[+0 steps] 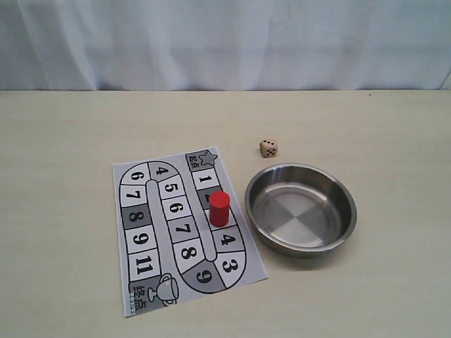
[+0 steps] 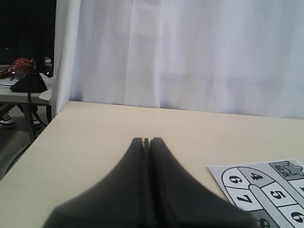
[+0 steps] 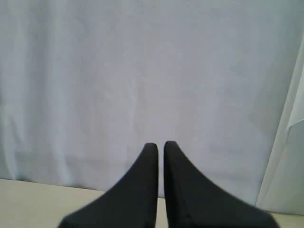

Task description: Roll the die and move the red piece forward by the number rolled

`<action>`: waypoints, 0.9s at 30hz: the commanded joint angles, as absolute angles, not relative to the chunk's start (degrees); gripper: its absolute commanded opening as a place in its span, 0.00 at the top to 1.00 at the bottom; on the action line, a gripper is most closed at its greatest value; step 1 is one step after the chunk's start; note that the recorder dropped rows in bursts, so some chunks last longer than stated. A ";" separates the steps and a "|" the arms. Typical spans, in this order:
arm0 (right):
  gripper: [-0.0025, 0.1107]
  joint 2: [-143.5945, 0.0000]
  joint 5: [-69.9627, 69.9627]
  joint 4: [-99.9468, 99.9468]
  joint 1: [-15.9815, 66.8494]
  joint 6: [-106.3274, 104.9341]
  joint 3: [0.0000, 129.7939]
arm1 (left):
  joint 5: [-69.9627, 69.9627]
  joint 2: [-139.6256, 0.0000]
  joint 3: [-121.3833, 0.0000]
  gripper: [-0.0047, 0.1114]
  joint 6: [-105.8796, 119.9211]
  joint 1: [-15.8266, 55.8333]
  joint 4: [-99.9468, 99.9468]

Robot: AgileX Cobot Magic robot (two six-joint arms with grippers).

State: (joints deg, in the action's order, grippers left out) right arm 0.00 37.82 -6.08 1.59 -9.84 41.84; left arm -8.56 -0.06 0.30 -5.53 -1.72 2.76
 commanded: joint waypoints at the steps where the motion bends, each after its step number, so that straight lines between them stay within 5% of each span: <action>1: 0.94 0.00 26.40 -5.29 1.50 -10.22 31.96 | -8.11 0.00 0.00 0.96 -5.76 -1.36 2.54; 12: 0.94 0.00 3.55 -5.53 1.50 -9.19 5.76 | -8.23 0.00 0.00 0.96 -5.76 -1.36 2.54; 19: 0.94 0.00 -8.35 -5.53 1.50 -9.19 3.72 | -8.23 0.00 0.00 0.96 -5.76 -1.36 2.54; 27: 0.94 0.00 -3.40 -5.53 1.50 -9.87 3.48 | -8.23 0.00 0.00 0.96 -5.76 -1.36 2.54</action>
State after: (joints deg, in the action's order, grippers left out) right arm -0.23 -6.40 -5.74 1.59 -9.54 3.91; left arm -8.56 -0.06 0.30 -5.53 -1.72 2.76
